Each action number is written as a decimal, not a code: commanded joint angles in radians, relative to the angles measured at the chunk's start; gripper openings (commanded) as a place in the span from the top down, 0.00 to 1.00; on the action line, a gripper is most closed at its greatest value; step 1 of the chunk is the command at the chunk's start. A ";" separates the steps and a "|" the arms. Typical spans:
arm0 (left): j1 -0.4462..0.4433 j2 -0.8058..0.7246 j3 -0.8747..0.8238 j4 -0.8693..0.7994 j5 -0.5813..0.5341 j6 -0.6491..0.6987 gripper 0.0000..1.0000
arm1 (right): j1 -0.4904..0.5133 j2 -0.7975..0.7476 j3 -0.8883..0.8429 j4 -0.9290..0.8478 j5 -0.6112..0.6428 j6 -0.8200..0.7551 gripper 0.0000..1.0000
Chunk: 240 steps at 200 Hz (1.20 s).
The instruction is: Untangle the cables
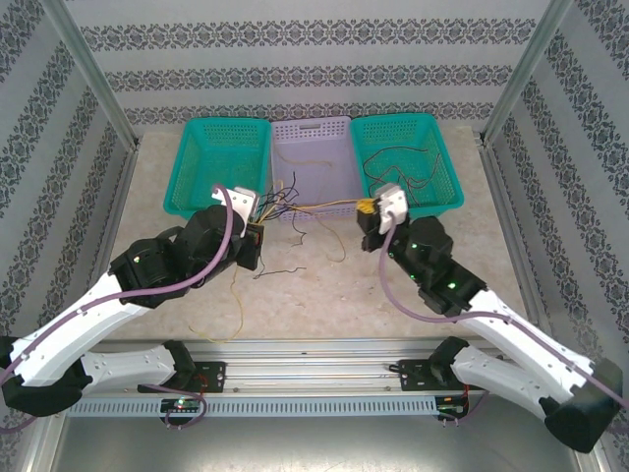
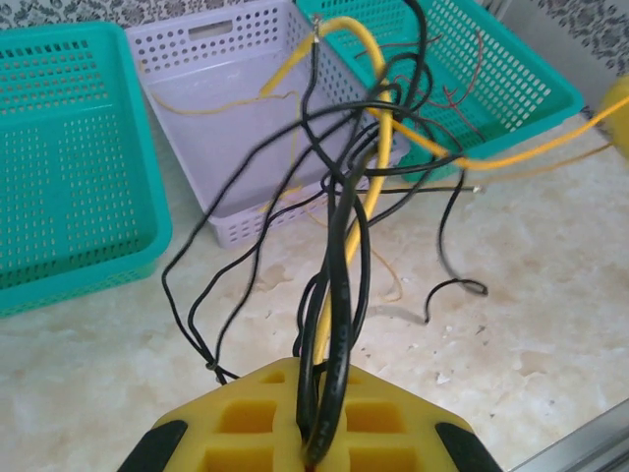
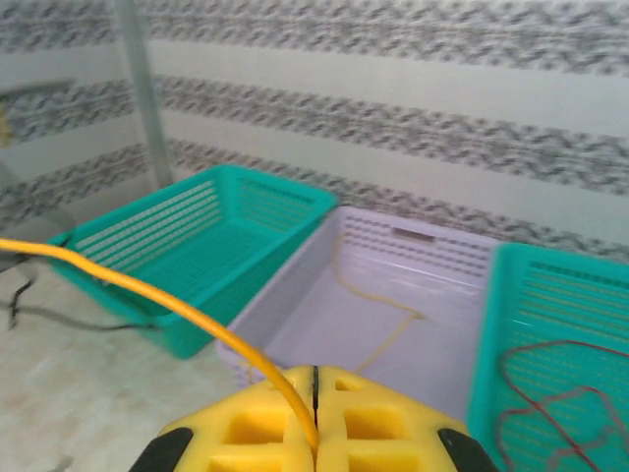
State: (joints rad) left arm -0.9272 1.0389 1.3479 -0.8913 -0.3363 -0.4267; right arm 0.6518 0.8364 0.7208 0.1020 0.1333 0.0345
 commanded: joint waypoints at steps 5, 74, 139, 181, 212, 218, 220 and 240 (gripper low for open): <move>0.024 0.004 -0.038 0.004 -0.028 0.018 1.00 | -0.096 -0.094 0.069 -0.115 0.016 0.080 1.00; 0.144 0.037 -0.088 0.046 0.028 0.095 1.00 | -0.206 -0.063 0.401 -0.368 -0.042 0.140 1.00; 0.179 0.000 -0.110 0.180 0.160 0.196 1.00 | -0.201 0.323 0.934 -0.502 -0.269 0.166 1.00; 0.179 -0.068 -0.197 0.257 0.176 0.231 1.00 | -0.207 0.662 1.377 -0.661 -0.355 0.131 1.00; 0.180 -0.115 -0.244 0.287 0.176 0.246 1.00 | -0.234 0.946 1.785 -0.793 -0.414 0.173 1.00; 0.180 -0.124 -0.251 0.290 0.178 0.247 1.00 | -0.235 1.008 1.893 -0.825 -0.414 0.174 1.00; 0.180 -0.126 -0.253 0.290 0.180 0.247 1.00 | -0.235 1.029 1.925 -0.831 -0.412 0.175 1.00; 0.180 -0.145 -0.273 0.301 0.178 0.243 1.00 | -0.269 1.102 1.965 -0.738 -0.430 0.252 1.00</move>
State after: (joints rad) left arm -0.7570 0.9272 1.0901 -0.6552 -0.1642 -0.2081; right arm 0.4168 1.8698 2.6141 -0.6220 -0.2386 0.2008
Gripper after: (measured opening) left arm 0.050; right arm 0.044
